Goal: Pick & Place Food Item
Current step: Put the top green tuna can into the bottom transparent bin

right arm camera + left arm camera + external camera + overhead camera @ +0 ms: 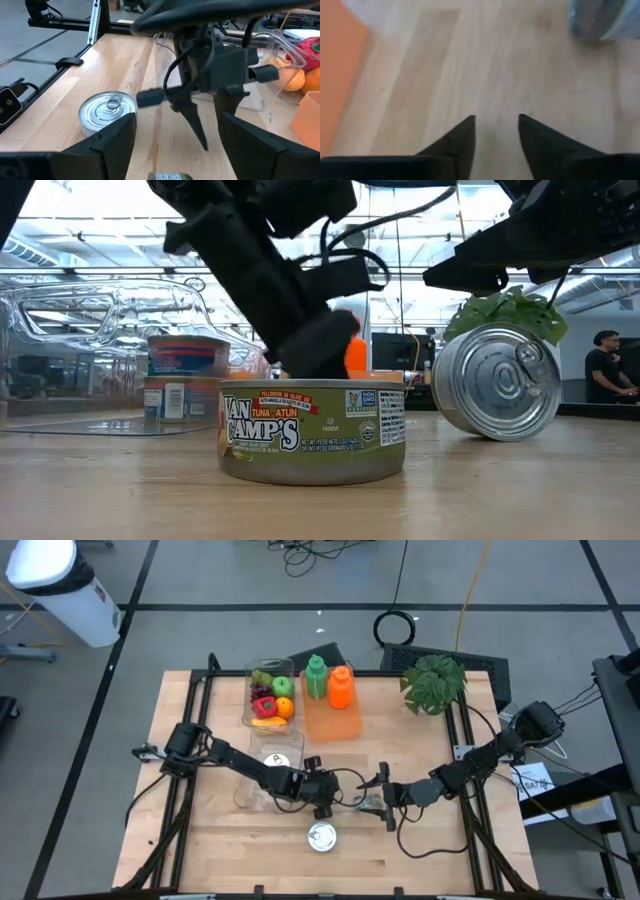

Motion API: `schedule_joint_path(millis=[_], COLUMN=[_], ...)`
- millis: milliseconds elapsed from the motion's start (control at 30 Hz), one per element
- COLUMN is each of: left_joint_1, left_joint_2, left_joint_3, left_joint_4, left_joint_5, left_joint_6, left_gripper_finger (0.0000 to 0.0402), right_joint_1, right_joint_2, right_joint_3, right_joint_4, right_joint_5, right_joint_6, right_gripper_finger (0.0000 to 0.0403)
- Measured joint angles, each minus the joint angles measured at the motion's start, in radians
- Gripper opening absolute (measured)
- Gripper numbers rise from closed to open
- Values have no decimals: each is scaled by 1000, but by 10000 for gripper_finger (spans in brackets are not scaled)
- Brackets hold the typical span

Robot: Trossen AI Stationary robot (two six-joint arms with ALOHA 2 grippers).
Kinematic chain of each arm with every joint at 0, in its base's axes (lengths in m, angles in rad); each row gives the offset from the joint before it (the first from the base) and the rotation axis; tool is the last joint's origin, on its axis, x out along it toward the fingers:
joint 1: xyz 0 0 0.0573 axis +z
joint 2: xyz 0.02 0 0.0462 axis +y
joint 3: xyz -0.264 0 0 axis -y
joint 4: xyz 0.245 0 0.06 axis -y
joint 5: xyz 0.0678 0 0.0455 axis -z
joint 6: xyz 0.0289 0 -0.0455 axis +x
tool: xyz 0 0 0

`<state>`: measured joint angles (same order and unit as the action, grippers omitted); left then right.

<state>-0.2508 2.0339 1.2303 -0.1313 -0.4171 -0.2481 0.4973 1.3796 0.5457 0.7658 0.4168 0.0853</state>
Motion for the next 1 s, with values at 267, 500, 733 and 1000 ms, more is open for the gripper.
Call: schedule_joint_path(millis=[267, 500, 733, 1000], left_joint_1=[-20, -35, -34, -34], left_joint_2=[-21, -21, -21, 21], left_joint_3=[3, 2, 2, 3], left_joint_4=[202, 251, 273, 380], left_joint_5=[132, 132, 153, 182], left_joint_6=[34, 55, 0, -1], left_gripper_finger=[238, 263, 269, 269], right_joint_1=[0, 0, 0, 0], right_joint_2=[0, 0, 0, 0], right_joint_3=[0, 0, 0, 0], right_joint_4=[0, 0, 0, 0], right_joint_5=[0, 0, 0, 0], right_joint_6=[0, 0, 0, 0], right_gripper_finger=[265, 265, 265, 265])
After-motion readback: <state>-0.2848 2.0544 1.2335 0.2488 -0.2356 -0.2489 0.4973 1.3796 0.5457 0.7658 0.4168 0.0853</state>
